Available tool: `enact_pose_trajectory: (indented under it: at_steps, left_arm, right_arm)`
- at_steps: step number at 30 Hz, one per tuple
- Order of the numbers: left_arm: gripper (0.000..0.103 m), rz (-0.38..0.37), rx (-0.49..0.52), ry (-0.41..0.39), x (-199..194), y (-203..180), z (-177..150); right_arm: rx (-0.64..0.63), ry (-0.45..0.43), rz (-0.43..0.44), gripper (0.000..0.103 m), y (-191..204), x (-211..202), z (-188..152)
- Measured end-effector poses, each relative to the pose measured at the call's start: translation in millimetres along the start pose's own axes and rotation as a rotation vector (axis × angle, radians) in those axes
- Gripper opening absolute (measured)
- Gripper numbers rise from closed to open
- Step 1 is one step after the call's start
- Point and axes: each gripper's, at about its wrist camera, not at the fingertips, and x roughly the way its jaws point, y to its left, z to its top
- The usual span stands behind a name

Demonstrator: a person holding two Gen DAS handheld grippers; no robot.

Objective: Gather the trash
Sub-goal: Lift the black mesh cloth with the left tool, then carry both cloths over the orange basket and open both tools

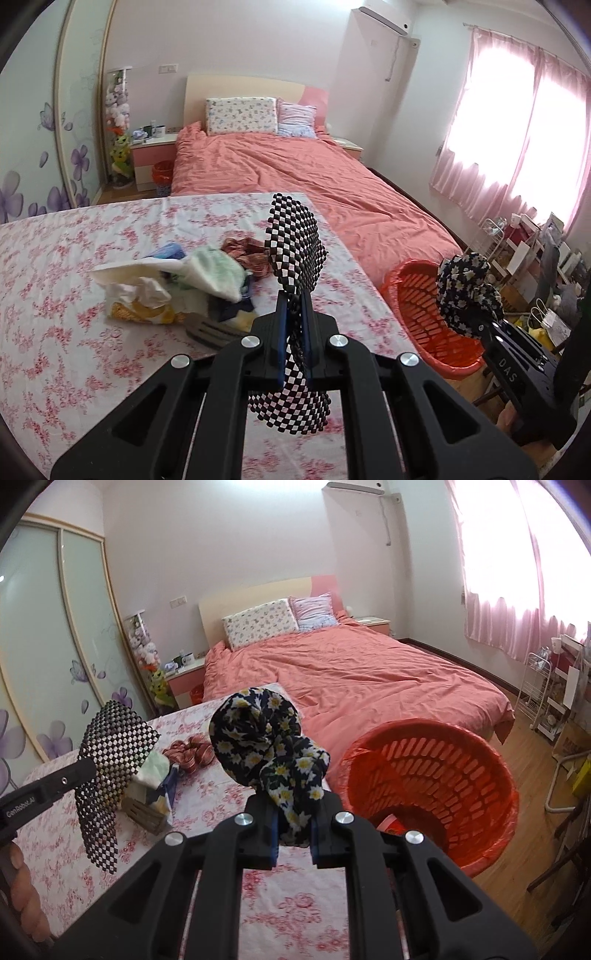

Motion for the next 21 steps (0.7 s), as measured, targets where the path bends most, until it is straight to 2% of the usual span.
enact_pose_trajectory:
  at_steps: [21]
  left_arm:
    - [0.007, -0.163, 0.096, 0.044, 41.9, -91.8, 5.8]
  right_arm:
    - [0.16, -0.046, -0.113, 0.013, -91.4, -6.3, 7.2]
